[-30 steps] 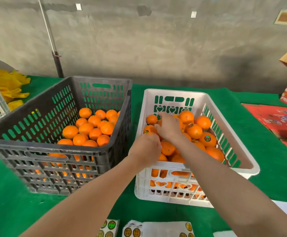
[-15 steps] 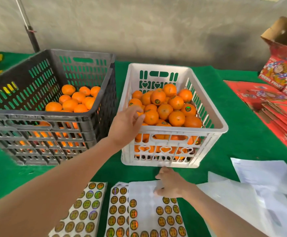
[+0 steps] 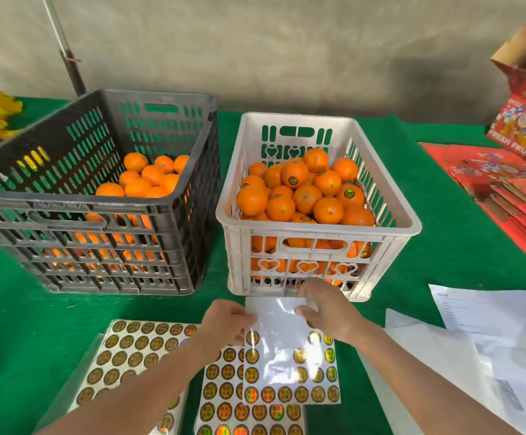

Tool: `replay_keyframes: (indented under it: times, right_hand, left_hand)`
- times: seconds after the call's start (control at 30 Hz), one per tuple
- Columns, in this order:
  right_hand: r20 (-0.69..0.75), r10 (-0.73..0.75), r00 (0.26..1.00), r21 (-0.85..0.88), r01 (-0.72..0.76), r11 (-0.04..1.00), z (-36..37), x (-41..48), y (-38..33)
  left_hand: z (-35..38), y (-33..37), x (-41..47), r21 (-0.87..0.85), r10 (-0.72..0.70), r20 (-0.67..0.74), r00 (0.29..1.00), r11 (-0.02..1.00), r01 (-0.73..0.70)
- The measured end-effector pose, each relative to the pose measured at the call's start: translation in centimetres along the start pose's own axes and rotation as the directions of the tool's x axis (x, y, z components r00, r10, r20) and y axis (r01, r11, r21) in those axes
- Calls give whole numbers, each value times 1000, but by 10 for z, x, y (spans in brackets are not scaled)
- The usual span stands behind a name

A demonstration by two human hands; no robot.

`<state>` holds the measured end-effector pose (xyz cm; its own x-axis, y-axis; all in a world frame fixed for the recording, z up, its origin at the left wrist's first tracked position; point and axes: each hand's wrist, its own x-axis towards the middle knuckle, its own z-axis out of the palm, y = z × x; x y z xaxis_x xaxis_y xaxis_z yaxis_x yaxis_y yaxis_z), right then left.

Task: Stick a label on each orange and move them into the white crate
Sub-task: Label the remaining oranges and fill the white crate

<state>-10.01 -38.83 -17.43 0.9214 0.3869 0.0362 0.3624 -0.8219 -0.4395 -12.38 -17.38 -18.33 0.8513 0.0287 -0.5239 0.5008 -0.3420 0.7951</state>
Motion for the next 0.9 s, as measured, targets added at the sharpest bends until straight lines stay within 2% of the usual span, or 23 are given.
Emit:
replay_keyframes:
  times: [0.07, 0.1, 0.2, 0.37, 0.57, 0.67, 0.7, 0.8, 0.9]
  right_hand:
    - [-194, -91, 977, -39, 85, 996, 8, -7, -11]
    - [-241, -123, 963, -2, 127, 992, 15, -10, -21]
    - [-211, -116, 971, 129, 146, 981, 37, -16, -47]
    - [-192, -37, 981, 119, 61, 991, 57, -17, -62]
    - [-314, -186, 931, 17, 201, 979, 60, -23, -69]
    - [-312, -253, 916, 6, 269, 963, 61, -25, -70]
    - [-309, -233, 922, 45, 259, 965, 62, -25, -70]
    - [-295, -28, 955, 296, 119, 948, 60, -22, -68]
    - [-266, 122, 956, 483, 23, 875, 55, -18, -65]
  left_hand:
    - [1, 2, 1, -90, -42, -11, 999, 995, 41]
    - [2, 4, 2, -129, -54, -8, 999, 990, 52]
    - [3, 6, 2, -133, -69, -11, 998, 989, 67]
    - [0, 6, 1, -119, -101, -15, 995, 988, 98]
    - [2, 8, 4, -84, -170, -18, 985, 982, 168]
    - [2, 7, 6, -34, -200, 22, 980, 979, 201]
    - [2, 6, 7, 17, -176, 43, 984, 984, 175]
    - [-1, 1, 9, 140, -54, 113, 992, 989, 38]
    - [-6, -5, 8, 157, 14, 164, 986, 987, -40]
